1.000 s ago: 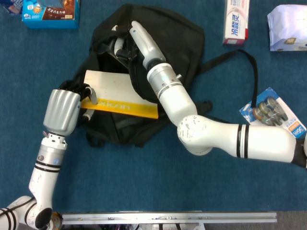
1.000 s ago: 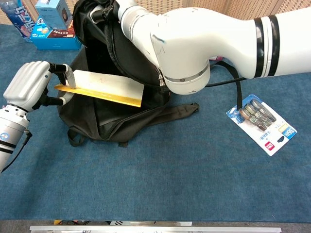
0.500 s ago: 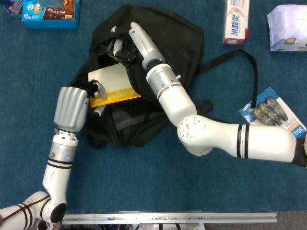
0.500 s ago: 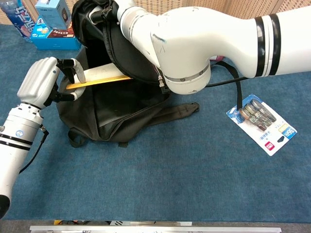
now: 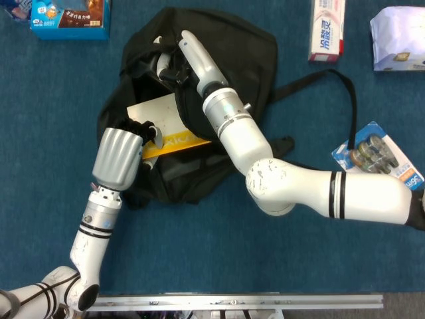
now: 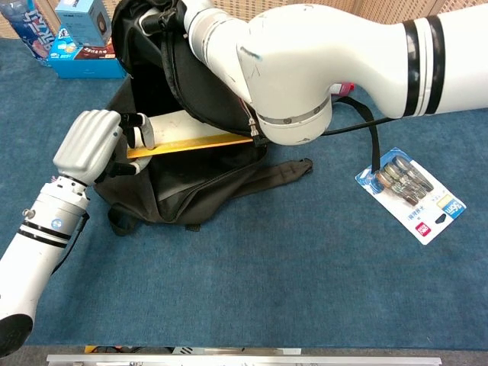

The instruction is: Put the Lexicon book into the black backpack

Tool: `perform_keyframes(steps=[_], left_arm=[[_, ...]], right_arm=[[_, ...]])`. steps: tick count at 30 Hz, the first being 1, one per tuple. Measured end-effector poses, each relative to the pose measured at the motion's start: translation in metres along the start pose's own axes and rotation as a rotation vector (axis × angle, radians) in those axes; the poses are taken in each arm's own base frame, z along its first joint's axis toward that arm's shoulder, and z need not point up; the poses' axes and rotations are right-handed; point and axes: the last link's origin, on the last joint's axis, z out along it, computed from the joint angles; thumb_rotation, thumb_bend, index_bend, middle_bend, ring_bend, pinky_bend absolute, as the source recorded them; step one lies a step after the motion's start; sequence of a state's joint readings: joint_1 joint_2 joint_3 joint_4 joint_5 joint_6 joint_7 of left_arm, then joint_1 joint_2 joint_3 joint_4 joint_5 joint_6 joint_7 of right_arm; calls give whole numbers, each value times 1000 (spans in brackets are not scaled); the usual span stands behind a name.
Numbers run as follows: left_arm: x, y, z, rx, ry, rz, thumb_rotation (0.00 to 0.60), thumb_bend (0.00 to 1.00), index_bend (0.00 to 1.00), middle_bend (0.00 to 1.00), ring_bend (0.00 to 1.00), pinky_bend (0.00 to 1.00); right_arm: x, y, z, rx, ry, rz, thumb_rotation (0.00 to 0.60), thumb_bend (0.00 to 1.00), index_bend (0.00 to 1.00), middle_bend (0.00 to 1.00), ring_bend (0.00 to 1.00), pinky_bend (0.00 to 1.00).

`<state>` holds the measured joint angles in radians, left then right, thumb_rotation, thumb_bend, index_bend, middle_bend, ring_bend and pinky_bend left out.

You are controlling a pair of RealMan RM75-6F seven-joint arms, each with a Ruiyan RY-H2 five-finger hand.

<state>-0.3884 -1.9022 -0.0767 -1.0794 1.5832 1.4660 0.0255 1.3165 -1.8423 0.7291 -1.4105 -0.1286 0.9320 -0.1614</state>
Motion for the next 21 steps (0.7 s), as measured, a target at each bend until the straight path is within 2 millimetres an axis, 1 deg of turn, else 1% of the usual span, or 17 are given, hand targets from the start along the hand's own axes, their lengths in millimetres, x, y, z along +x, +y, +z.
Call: perform_keyframes(steps=[9, 12, 14, 15, 16, 19, 20, 21], left_arm=[[-6, 5, 8, 3, 8, 23, 600, 360, 744, 697, 575, 458], [-9, 4, 9, 5, 6, 44, 600, 359, 724, 686, 568, 458], [-11, 3, 9, 10, 2, 54, 600, 356, 648, 622, 529, 458], [-12, 2, 9, 13, -4, 58, 600, 340, 558, 535, 463, 458], [-13, 2, 8, 15, -8, 59, 600, 309, 461, 431, 375, 458], [-13, 1, 6, 18, -16, 61, 600, 228, 289, 236, 205, 436], [-13, 1, 6, 19, -18, 59, 600, 200, 219, 162, 141, 404], [-13, 1, 5, 21, -20, 54, 600, 176, 145, 87, 70, 351]], right_arm=[[-4, -1, -2, 3, -9, 6, 600, 852, 725, 605, 638, 919], [-3, 0, -2, 1, -9, 8, 600, 851, 725, 605, 638, 919], [-3, -1, -2, -1, -10, 7, 600, 851, 725, 605, 638, 919], [-2, -1, -3, 0, -10, 8, 600, 851, 725, 605, 638, 919], [-2, -1, -3, -1, -9, 9, 600, 850, 725, 605, 638, 919], [-1, -1, -3, -1, -10, 10, 600, 850, 725, 605, 638, 919], [-2, -1, -3, -2, -11, 10, 600, 850, 725, 605, 638, 919], [-1, 0, -3, -2, -11, 7, 600, 850, 725, 605, 638, 919]])
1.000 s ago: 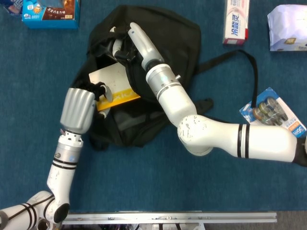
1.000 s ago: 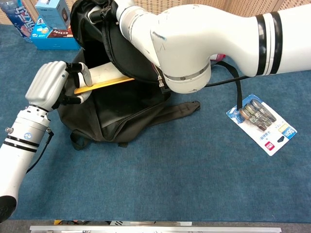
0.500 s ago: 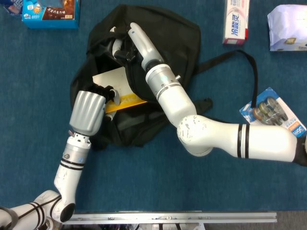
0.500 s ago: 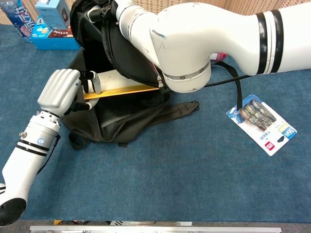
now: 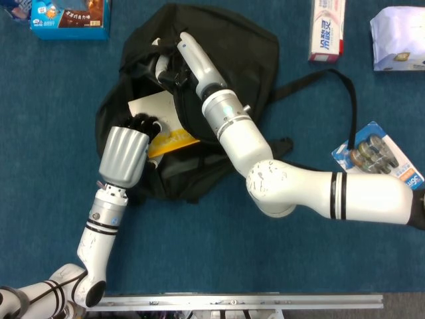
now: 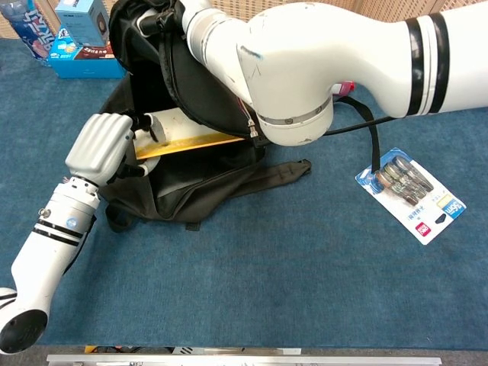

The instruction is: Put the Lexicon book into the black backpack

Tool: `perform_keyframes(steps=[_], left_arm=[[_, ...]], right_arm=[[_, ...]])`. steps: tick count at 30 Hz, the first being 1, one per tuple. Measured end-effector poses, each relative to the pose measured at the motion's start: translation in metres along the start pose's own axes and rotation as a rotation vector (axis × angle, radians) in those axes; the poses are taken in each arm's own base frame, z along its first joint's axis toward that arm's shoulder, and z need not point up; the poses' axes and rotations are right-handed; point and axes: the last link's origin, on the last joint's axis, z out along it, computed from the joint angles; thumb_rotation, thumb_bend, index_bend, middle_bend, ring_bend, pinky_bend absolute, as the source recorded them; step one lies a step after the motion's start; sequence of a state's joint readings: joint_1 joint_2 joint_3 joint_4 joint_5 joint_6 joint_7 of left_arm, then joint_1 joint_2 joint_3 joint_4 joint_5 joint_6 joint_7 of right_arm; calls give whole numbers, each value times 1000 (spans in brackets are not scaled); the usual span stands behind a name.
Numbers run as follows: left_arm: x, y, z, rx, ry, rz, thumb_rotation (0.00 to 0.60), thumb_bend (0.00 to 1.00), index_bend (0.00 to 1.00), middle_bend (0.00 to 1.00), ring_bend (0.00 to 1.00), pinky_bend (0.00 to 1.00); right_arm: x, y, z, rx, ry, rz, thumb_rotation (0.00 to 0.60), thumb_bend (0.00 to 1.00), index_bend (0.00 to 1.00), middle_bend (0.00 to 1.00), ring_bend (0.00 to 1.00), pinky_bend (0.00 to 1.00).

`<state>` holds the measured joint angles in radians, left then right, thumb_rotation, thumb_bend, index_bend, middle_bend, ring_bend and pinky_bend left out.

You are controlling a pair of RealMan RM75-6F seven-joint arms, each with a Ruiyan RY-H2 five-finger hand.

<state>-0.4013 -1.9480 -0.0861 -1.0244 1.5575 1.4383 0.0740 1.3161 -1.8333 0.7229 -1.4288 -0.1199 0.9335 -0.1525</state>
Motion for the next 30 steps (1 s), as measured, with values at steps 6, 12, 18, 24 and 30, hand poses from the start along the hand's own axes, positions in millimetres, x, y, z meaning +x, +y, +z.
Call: perform_keyframes(steps=[6, 12, 18, 24, 30], left_arm=[[5, 3, -5, 14, 3, -25, 600, 151, 0, 0, 0, 185], [12, 5, -12, 33, -9, -32, 600, 151, 0, 0, 0, 167], [24, 1, -22, 54, -30, -42, 600, 151, 0, 0, 0, 163], [35, -11, -38, 80, -69, -24, 600, 151, 0, 0, 0, 163], [40, -24, -46, 95, -80, 27, 600, 151, 0, 0, 0, 164]], right_arm=[[0, 2, 0, -5, -4, -7, 600, 850, 725, 605, 638, 919], [-3, 5, 0, -5, -22, -15, 600, 850, 725, 603, 638, 919], [-2, 8, 0, -11, -30, -23, 600, 850, 725, 602, 638, 919], [0, 11, -1, -14, -39, -21, 600, 850, 725, 602, 638, 919], [1, 8, -4, -2, -52, -21, 600, 848, 725, 600, 638, 919]])
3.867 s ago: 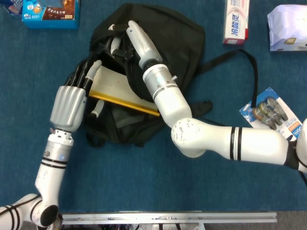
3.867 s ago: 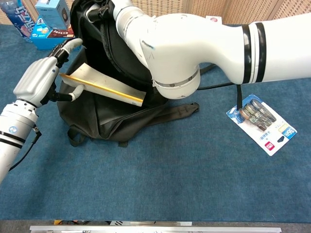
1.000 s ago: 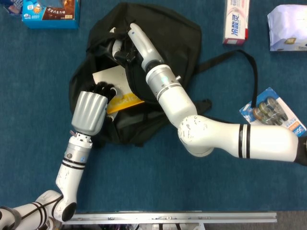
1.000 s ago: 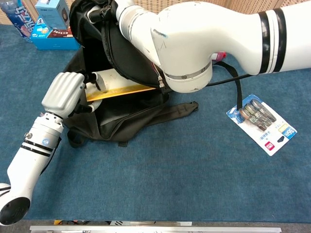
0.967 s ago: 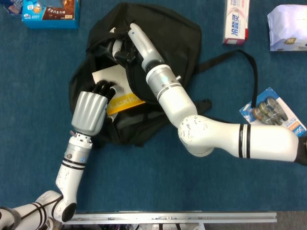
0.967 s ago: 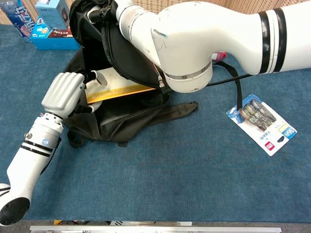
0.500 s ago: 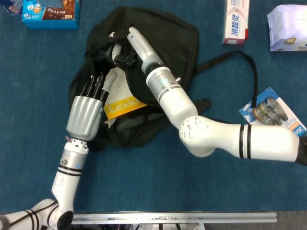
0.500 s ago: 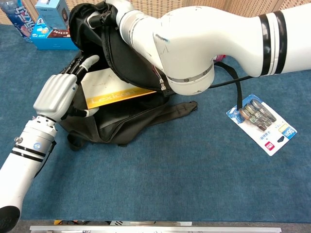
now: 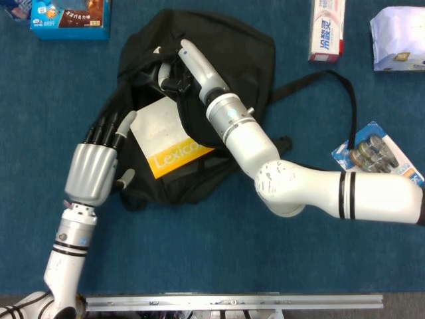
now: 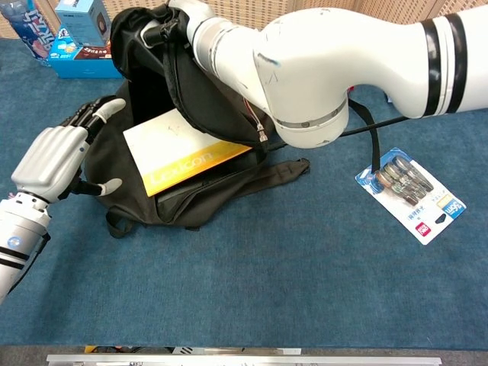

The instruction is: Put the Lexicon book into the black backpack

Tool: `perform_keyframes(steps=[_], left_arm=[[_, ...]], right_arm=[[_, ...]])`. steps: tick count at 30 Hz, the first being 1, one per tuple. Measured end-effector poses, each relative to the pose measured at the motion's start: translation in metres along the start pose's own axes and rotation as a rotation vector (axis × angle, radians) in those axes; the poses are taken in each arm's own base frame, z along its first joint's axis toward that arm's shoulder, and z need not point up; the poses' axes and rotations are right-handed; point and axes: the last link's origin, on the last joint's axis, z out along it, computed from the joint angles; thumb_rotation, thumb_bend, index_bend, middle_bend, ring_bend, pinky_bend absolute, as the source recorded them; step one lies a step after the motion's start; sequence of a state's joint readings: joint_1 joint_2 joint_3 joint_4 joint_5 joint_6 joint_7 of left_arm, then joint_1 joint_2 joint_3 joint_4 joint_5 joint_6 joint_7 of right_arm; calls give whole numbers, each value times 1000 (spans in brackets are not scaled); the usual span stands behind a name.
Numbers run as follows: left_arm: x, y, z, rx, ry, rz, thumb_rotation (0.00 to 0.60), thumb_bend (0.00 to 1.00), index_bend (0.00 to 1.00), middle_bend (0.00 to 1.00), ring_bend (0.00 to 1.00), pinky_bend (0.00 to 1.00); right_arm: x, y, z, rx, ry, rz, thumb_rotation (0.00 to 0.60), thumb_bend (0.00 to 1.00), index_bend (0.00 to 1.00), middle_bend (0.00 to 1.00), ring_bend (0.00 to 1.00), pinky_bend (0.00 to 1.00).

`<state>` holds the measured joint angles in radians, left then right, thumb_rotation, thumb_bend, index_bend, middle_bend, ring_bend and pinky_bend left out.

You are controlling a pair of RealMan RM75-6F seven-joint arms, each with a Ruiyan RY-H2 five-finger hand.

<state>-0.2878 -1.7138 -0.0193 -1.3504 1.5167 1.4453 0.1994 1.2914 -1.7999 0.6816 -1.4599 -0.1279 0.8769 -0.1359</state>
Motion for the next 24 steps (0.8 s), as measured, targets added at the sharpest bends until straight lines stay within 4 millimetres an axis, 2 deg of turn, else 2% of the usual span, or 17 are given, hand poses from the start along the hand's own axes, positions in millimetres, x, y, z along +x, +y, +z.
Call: perform_keyframes(steps=[4, 7, 10, 15, 20, 24], left_arm=[[8, -13, -3, 25, 23, 3, 600, 151, 0, 0, 0, 163], [20, -26, -4, 58, 64, 2, 600, 151, 0, 0, 0, 164], [33, -39, -4, 96, 104, 1, 600, 151, 0, 0, 0, 164], [50, -58, -9, 163, 151, -8, 600, 151, 0, 0, 0, 163], [56, -69, -17, 195, 159, -10, 600, 150, 0, 0, 0, 164], [59, -72, -21, 193, 163, 0, 600, 150, 0, 0, 0, 164]], right_arm=[[-1, 0, -2, 5, -10, -8, 600, 824, 725, 582, 634, 917], [-4, 1, -5, 11, -38, -24, 600, 743, 687, 541, 596, 854], [-7, 2, -8, 17, -70, -44, 600, 624, 580, 488, 527, 694], [-13, 6, -12, 27, -135, -87, 600, 343, 349, 348, 315, 403], [-17, 13, -16, 31, -187, -148, 600, 153, 199, 280, 234, 321], [-16, 15, -19, 32, -225, -176, 600, 48, 156, 246, 205, 298]])
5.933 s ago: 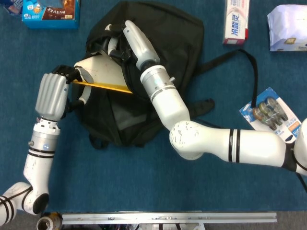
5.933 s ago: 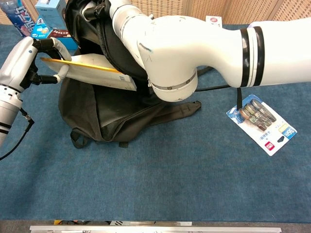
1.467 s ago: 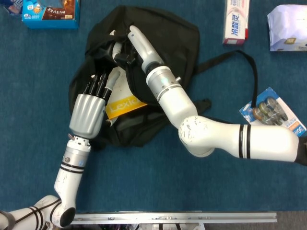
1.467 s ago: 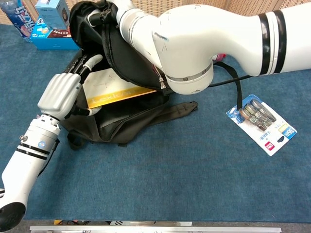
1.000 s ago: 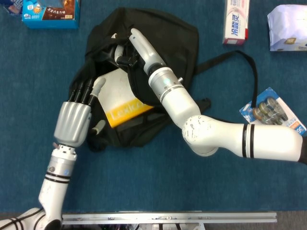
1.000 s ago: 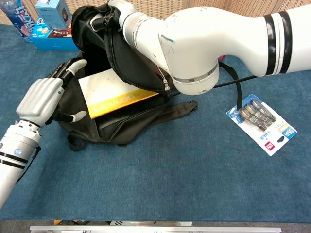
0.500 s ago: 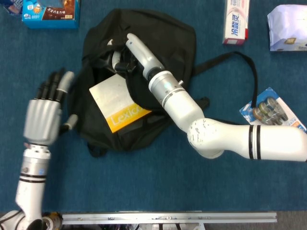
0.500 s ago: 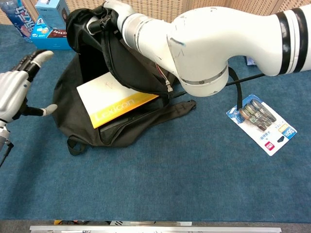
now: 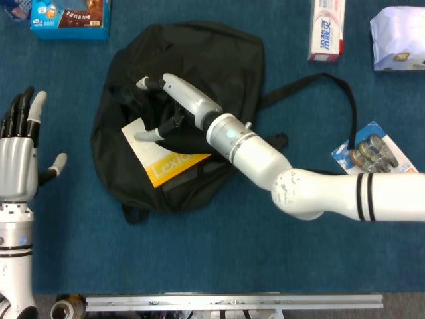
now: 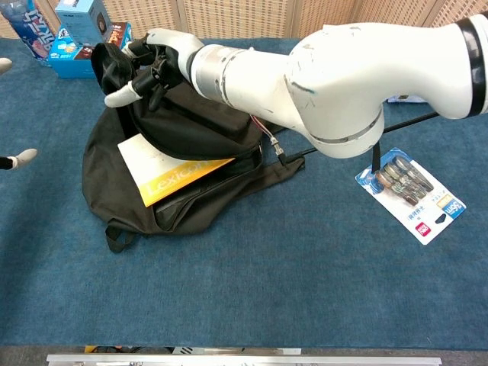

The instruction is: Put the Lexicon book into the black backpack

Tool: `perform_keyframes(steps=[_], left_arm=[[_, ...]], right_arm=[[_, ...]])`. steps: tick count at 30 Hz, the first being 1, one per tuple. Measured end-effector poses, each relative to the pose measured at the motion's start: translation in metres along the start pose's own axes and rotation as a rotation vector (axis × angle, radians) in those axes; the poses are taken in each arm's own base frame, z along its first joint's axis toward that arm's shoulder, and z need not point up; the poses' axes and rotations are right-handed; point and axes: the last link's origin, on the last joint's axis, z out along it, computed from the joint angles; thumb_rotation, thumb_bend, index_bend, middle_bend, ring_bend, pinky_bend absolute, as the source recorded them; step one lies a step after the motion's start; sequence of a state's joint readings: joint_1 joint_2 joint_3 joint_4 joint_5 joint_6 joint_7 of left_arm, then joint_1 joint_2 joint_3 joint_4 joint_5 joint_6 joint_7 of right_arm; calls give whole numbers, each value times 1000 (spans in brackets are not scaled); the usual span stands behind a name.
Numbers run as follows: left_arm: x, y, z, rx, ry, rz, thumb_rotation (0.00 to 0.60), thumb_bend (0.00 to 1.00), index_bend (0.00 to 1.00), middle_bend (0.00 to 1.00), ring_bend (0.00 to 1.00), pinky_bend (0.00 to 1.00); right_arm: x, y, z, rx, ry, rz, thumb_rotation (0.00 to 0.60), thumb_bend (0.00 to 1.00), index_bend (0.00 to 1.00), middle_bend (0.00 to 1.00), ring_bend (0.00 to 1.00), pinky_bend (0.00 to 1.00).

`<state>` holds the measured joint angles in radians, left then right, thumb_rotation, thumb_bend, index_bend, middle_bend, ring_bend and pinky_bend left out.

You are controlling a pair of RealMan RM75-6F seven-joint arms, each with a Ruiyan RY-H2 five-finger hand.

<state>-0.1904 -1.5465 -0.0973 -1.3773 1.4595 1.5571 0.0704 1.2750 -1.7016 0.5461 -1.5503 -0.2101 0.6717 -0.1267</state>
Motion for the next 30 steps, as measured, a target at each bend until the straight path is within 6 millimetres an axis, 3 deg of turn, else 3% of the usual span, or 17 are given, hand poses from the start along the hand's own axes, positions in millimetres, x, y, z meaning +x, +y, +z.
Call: perform_keyframes(steps=[3, 17, 23, 30], left_arm=[[2, -2, 1, 2, 1, 1, 600, 151, 0, 0, 0, 163], [9, -4, 6, 0, 6, 8, 600, 150, 0, 0, 0, 163], [9, -3, 6, 1, 0, 13, 600, 151, 0, 0, 0, 163], [9, -3, 6, 5, -2, 22, 600, 151, 0, 0, 0, 163]], right_arm=[[6, 1, -4, 4, -7, -3, 600, 4, 127, 235, 196, 292], [35, -6, -31, 63, -53, 82, 600, 0, 72, 216, 184, 273], [30, -1, -37, 52, -133, 60, 600, 0, 1, 173, 160, 247], [19, 8, -43, 9, -261, -19, 600, 0, 0, 132, 116, 212]])
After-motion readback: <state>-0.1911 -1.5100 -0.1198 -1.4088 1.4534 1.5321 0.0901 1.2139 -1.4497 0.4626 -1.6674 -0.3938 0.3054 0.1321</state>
